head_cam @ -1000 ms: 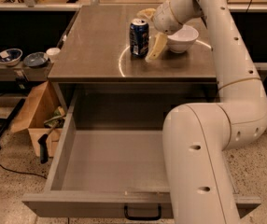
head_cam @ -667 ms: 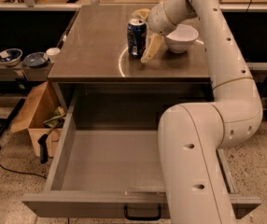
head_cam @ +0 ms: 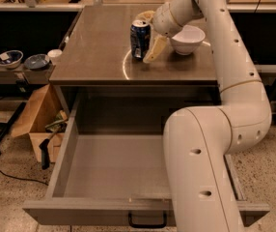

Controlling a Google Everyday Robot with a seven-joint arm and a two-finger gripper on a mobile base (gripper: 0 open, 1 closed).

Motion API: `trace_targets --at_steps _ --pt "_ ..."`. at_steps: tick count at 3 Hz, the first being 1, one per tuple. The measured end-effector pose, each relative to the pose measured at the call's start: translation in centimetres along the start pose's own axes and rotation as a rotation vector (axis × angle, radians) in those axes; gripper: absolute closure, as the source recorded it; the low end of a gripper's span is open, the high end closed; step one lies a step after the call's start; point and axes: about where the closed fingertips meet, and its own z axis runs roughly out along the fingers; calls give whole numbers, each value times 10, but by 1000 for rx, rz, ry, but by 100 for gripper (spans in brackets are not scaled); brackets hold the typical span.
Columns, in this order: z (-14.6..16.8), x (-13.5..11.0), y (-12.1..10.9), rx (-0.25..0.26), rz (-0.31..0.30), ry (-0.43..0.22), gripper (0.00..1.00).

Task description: Place pepsi can into top drawer

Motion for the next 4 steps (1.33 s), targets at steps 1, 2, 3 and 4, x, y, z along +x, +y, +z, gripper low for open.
trace_targets --at_steps 1,2,3,4 --pt "0 0 0 0 0 0 38" --pt "0 0 0 0 0 0 61" --pt "0 0 0 0 0 0 85" --pt "0 0 0 0 0 0 100"
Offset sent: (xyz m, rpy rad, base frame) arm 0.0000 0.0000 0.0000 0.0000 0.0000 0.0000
